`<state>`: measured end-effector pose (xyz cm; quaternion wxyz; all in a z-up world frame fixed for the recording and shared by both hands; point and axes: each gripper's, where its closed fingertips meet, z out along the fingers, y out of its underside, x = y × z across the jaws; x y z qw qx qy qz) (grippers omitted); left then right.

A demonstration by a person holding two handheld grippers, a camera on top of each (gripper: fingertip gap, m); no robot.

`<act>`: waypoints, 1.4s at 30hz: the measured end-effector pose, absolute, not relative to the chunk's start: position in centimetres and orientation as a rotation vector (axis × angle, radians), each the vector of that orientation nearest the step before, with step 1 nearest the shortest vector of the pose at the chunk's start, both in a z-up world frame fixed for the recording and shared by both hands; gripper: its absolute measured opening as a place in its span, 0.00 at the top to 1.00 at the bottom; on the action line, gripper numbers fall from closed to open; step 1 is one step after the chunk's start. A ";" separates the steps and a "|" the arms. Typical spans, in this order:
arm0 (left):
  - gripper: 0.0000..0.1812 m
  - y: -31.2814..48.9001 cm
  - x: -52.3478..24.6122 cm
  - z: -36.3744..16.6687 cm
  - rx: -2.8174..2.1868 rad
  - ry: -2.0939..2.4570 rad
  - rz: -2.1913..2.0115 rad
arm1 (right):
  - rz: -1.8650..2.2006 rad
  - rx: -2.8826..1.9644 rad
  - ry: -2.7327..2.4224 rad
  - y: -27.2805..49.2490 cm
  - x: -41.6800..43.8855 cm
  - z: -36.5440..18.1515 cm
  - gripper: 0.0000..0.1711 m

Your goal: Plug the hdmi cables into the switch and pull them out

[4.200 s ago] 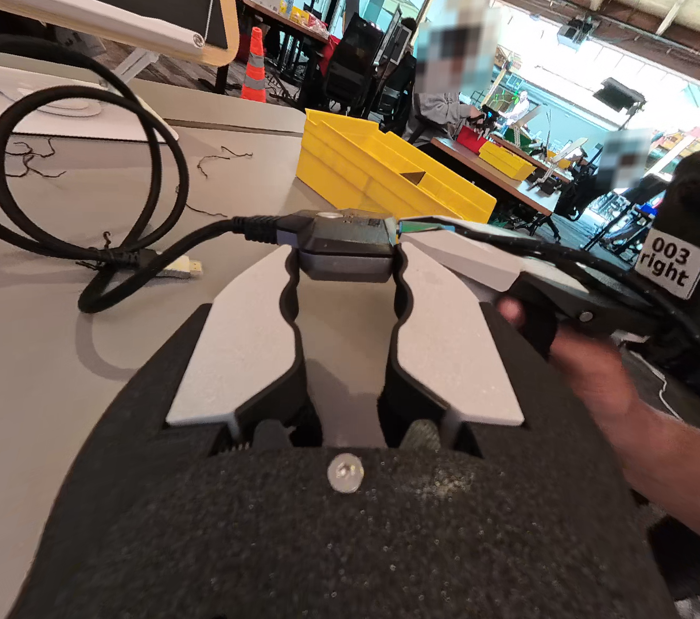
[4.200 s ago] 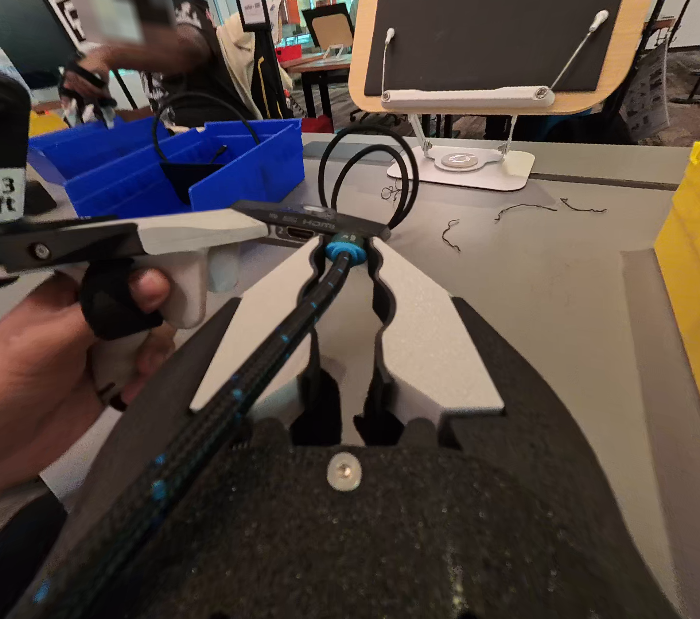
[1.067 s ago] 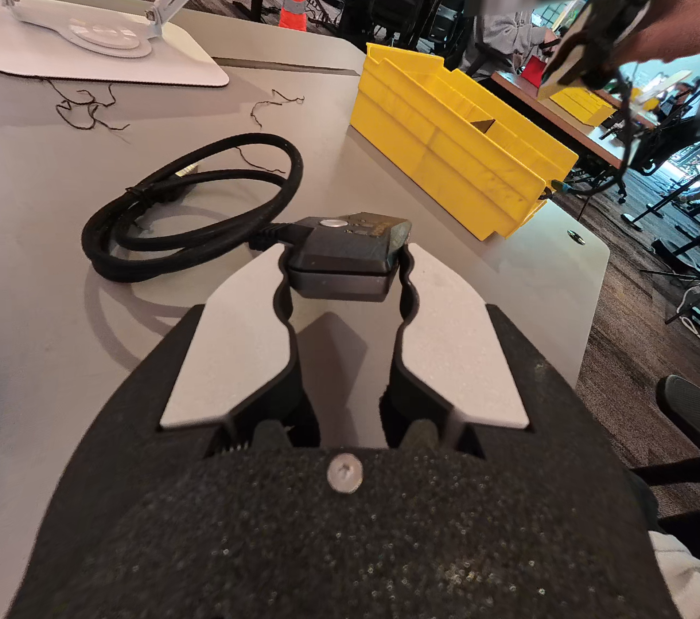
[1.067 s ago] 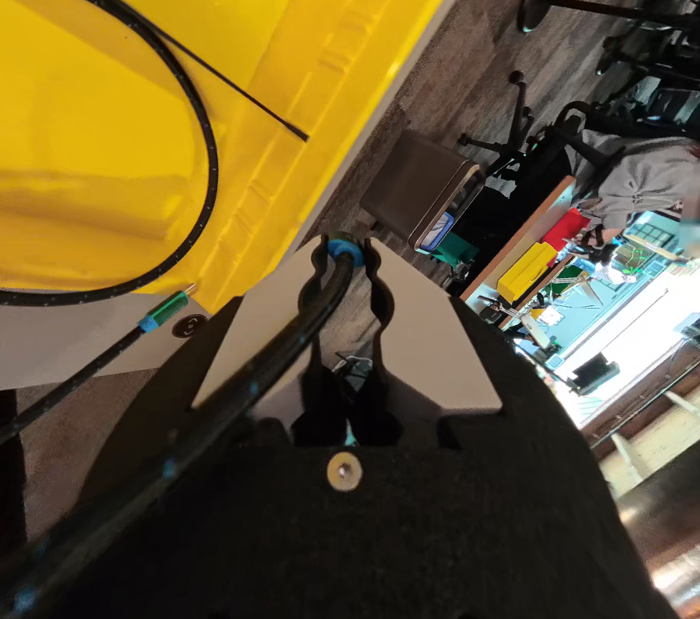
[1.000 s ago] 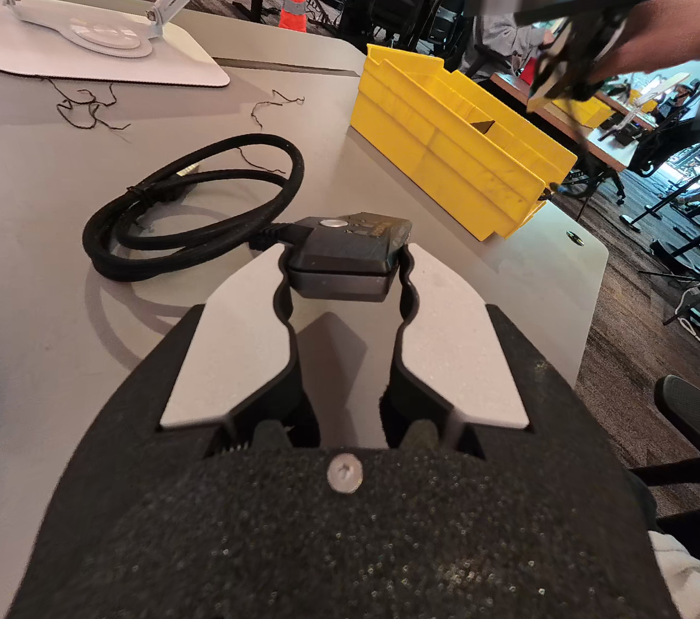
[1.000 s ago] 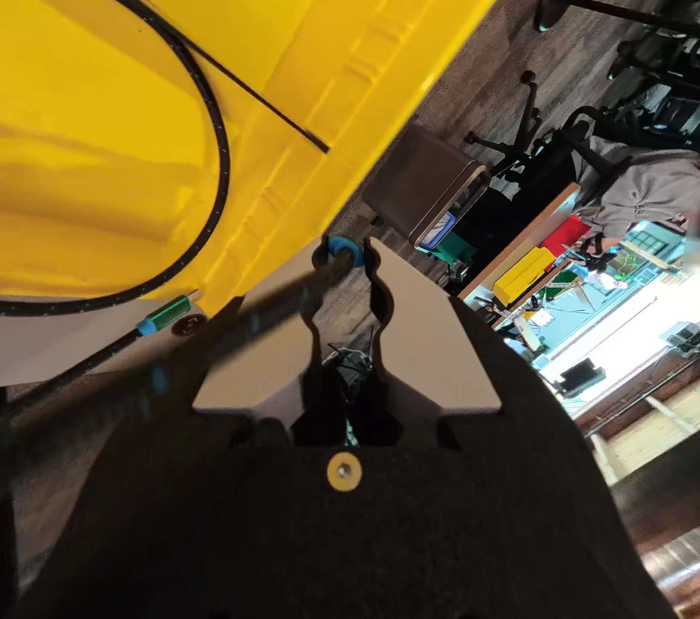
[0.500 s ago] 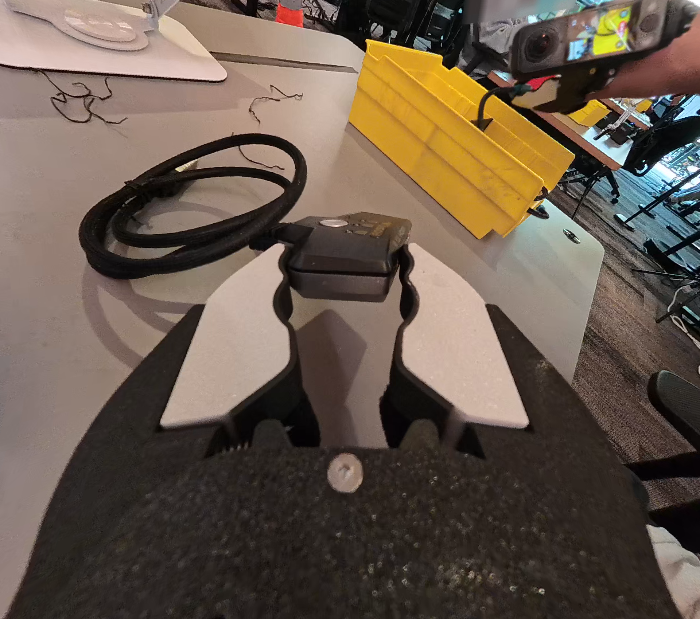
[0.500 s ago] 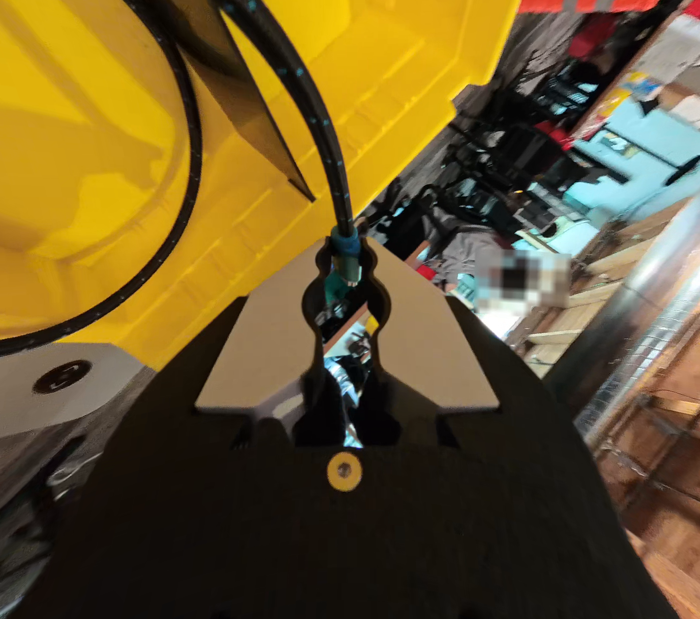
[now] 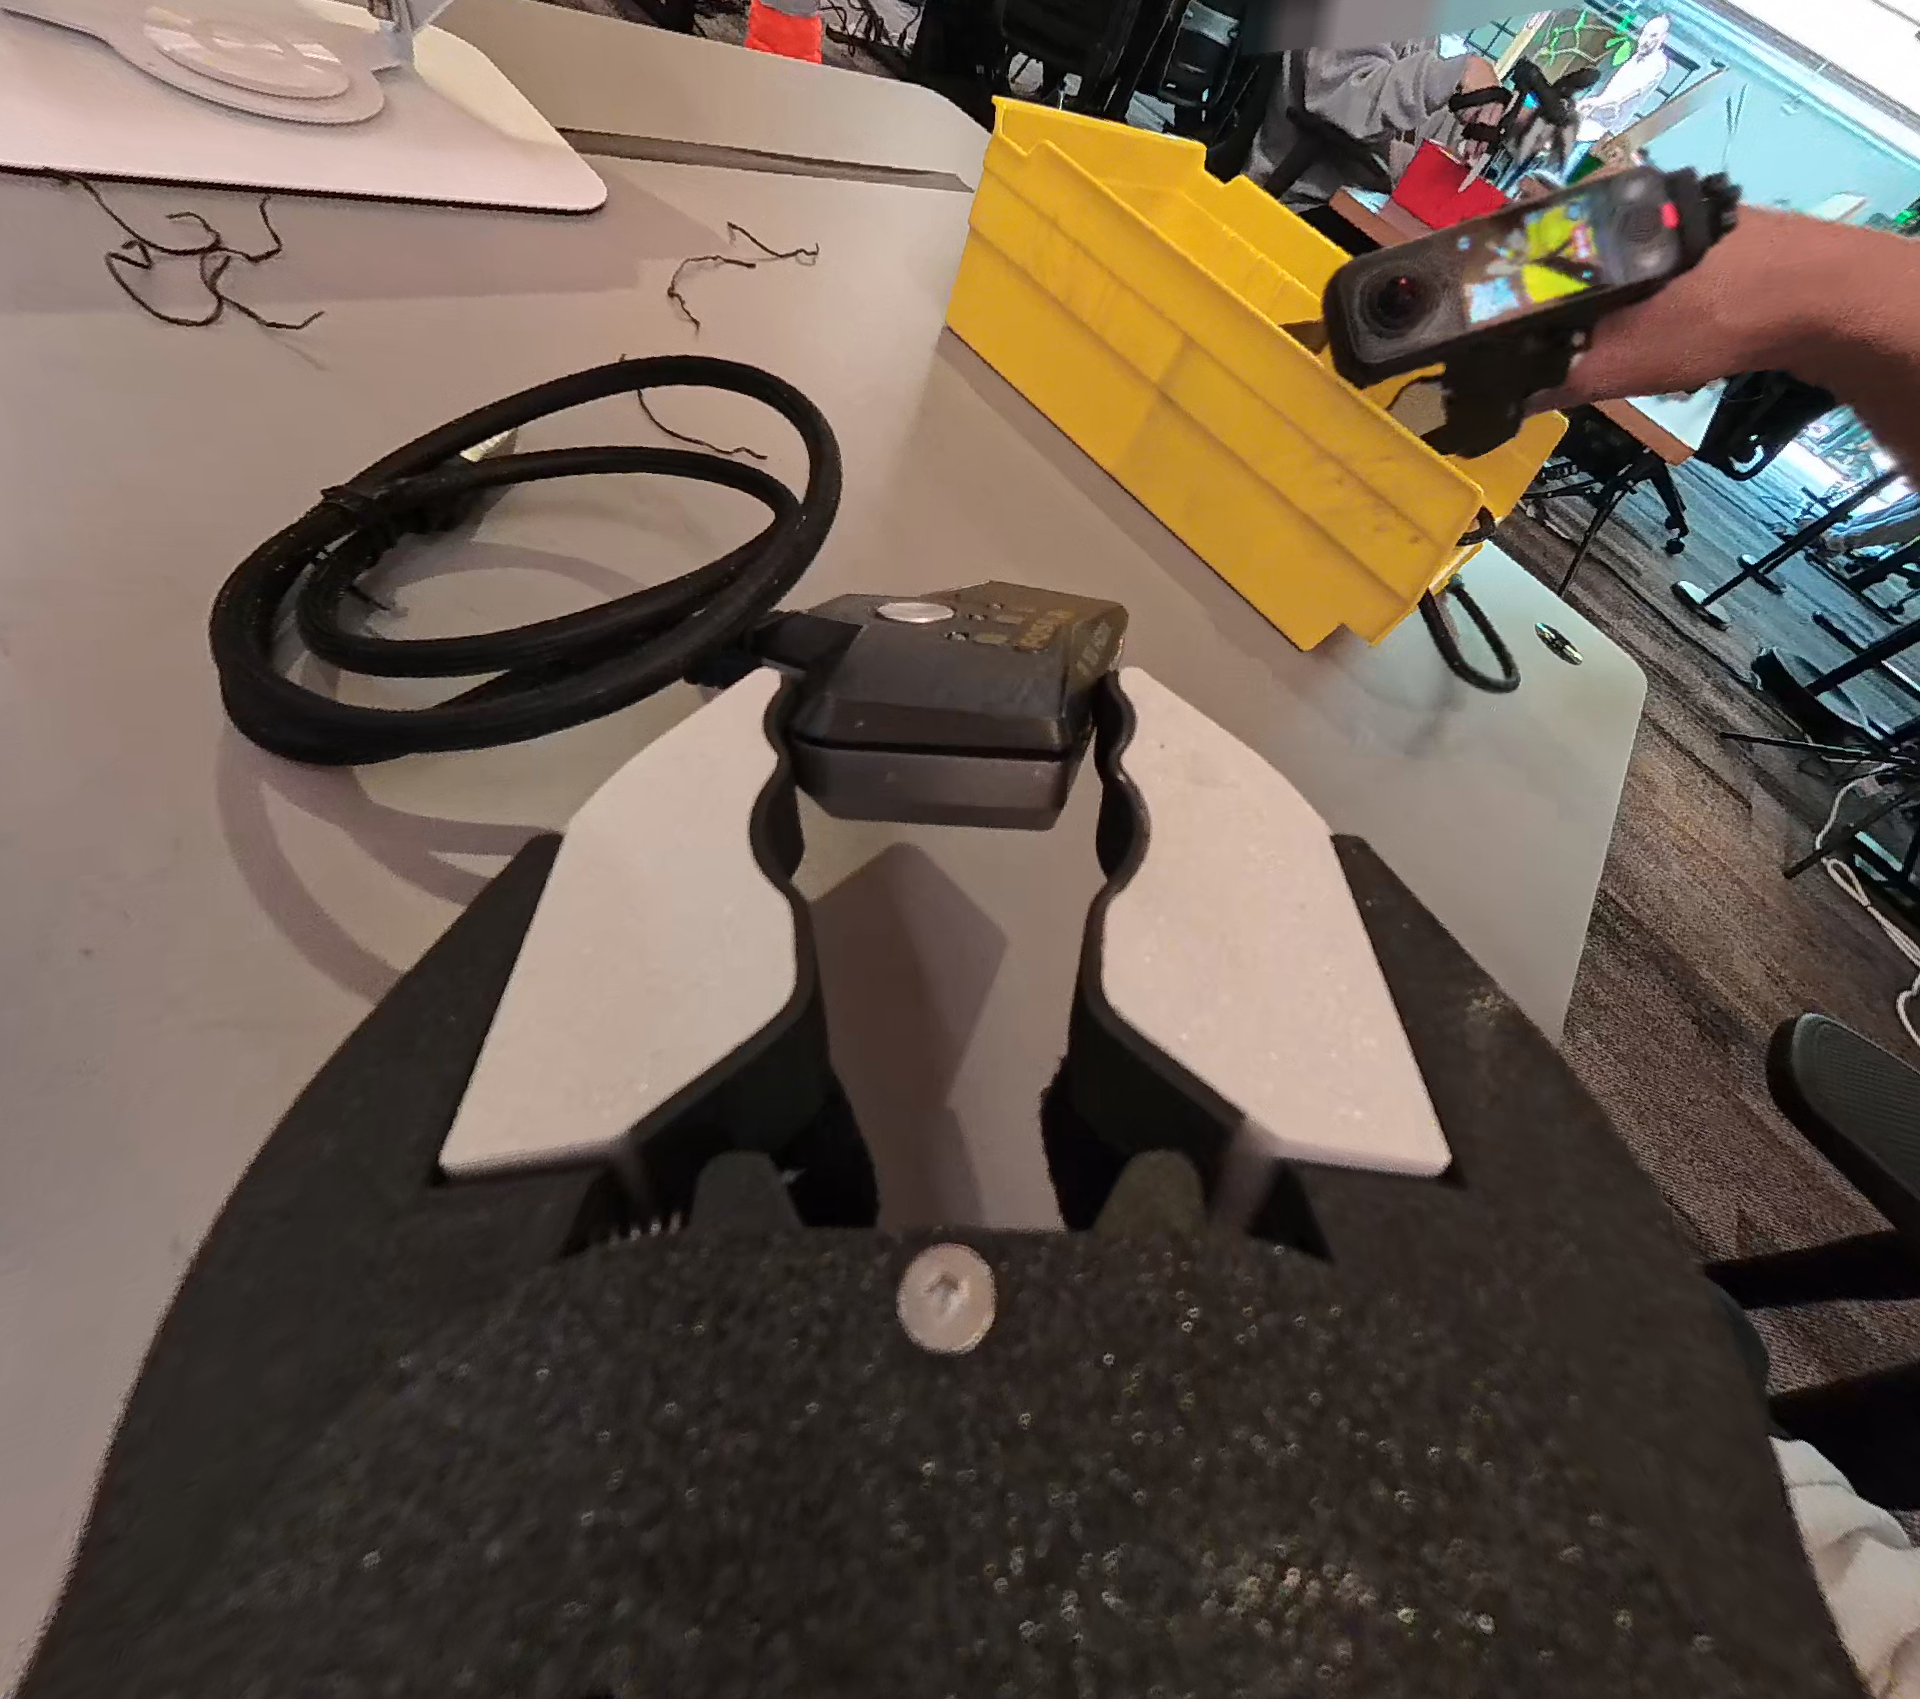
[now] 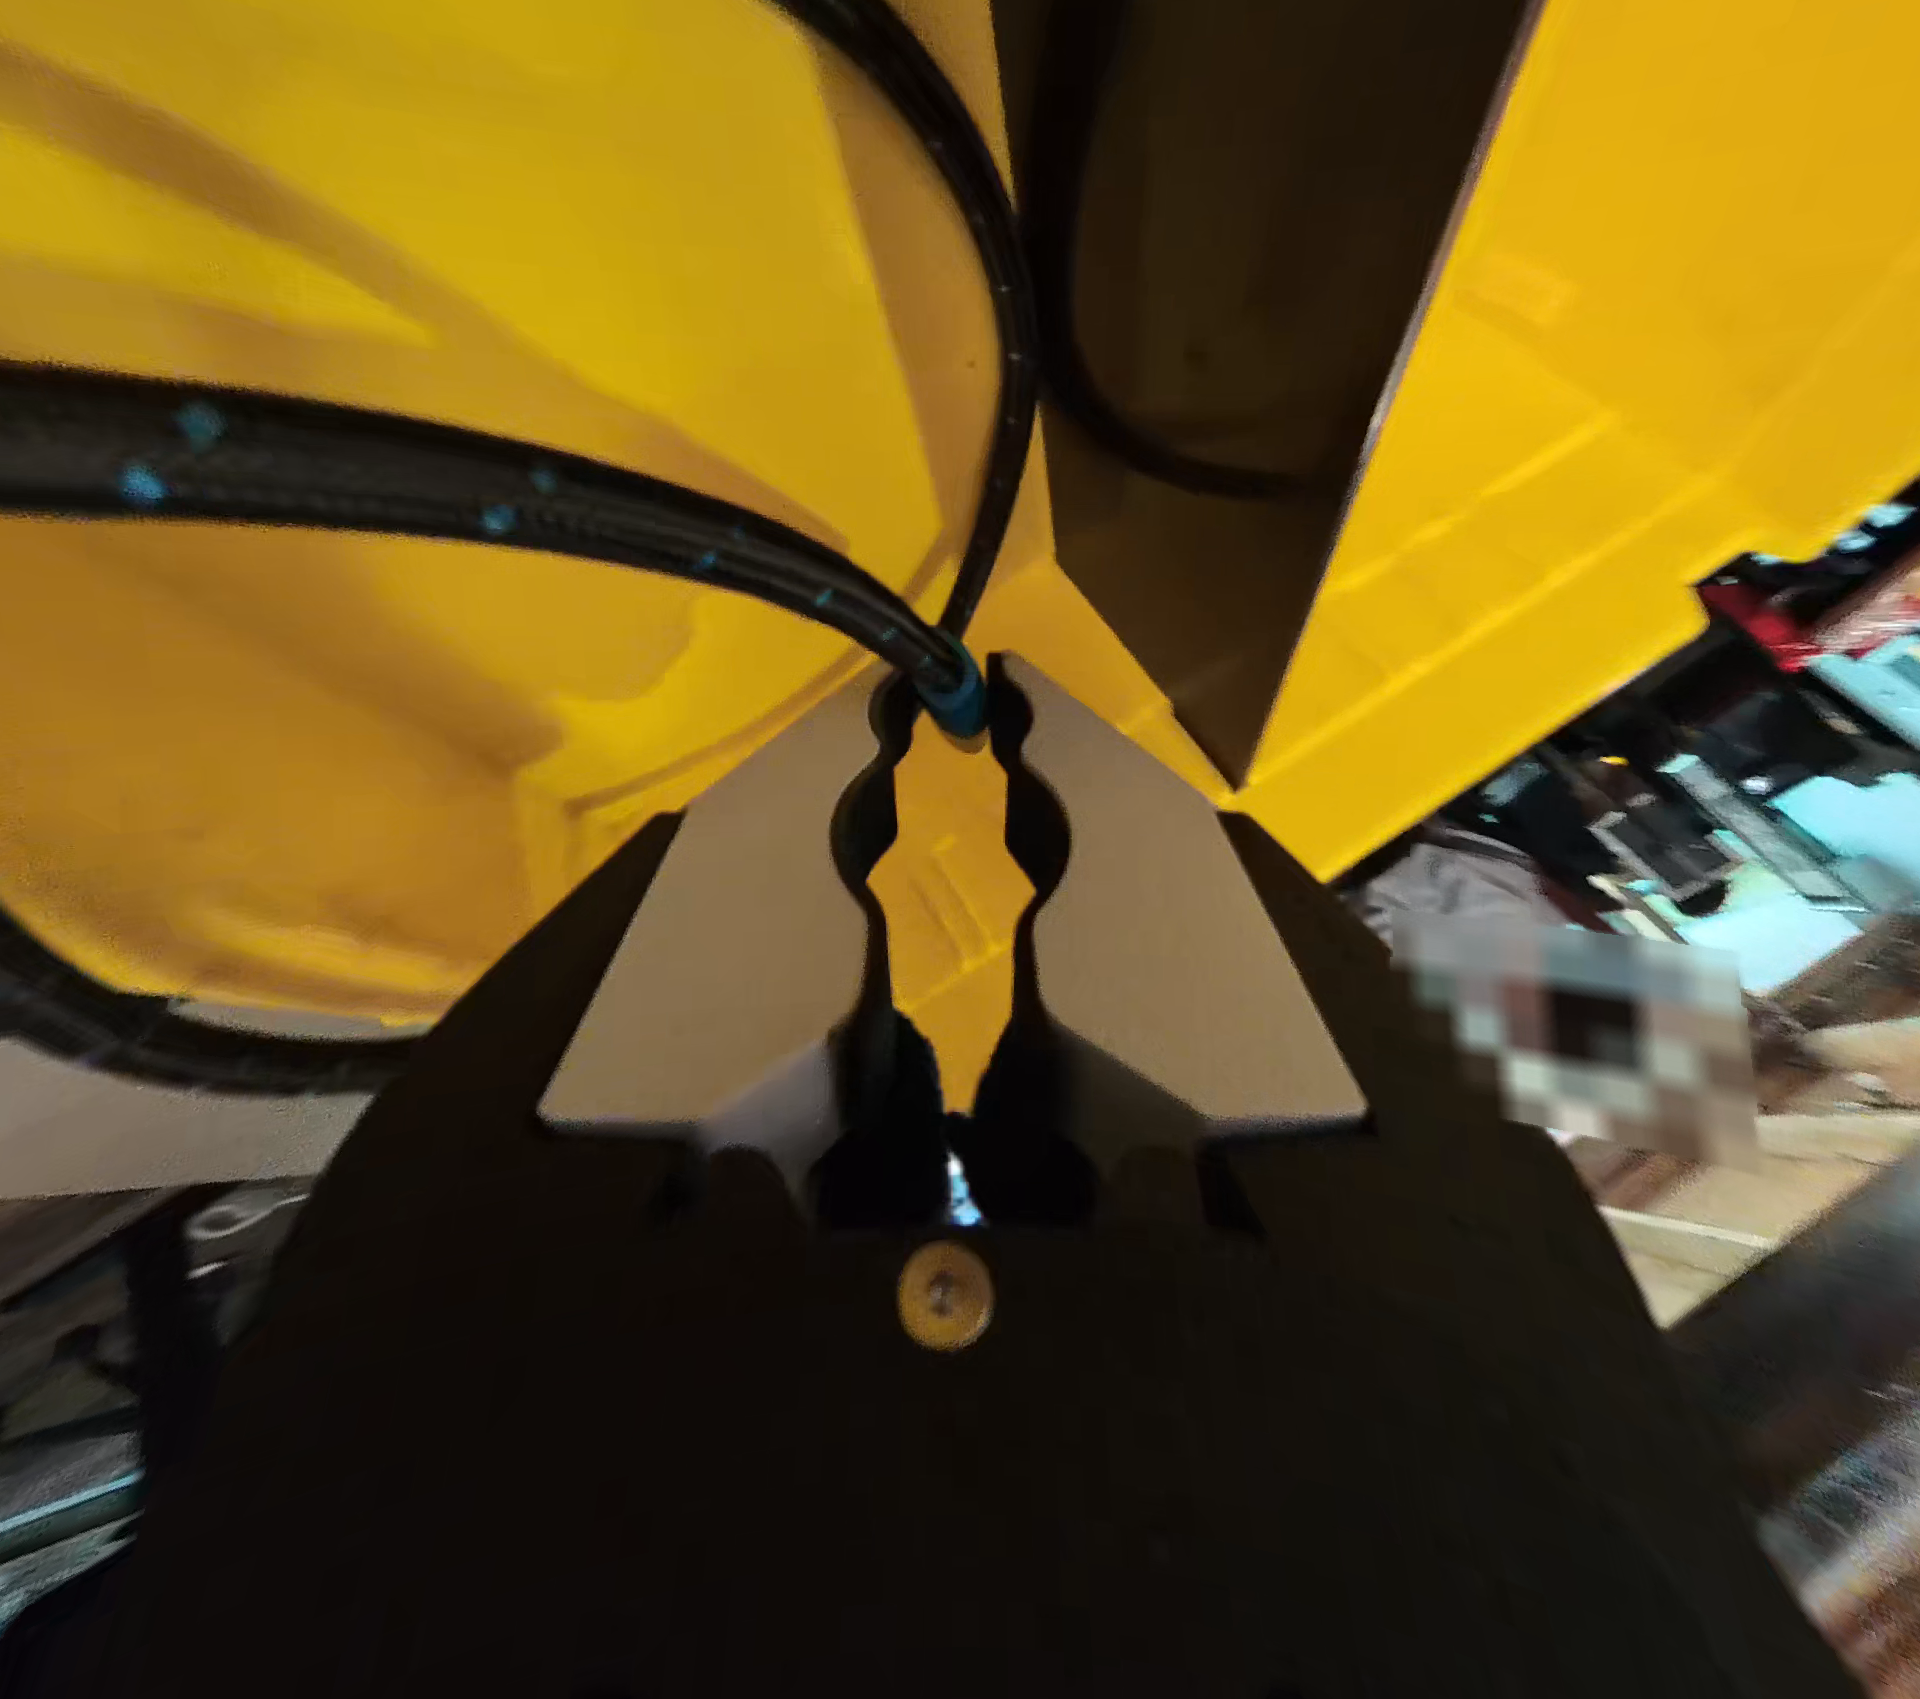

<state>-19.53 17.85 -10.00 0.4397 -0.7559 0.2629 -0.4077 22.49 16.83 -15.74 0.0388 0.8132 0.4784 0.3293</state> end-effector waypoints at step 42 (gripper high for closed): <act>0.70 16.7 -18.2 -9.9 -1.871 0.688 -1.064 | -0.191 3.791 0.378 2.4 12.3 -18.2 0.80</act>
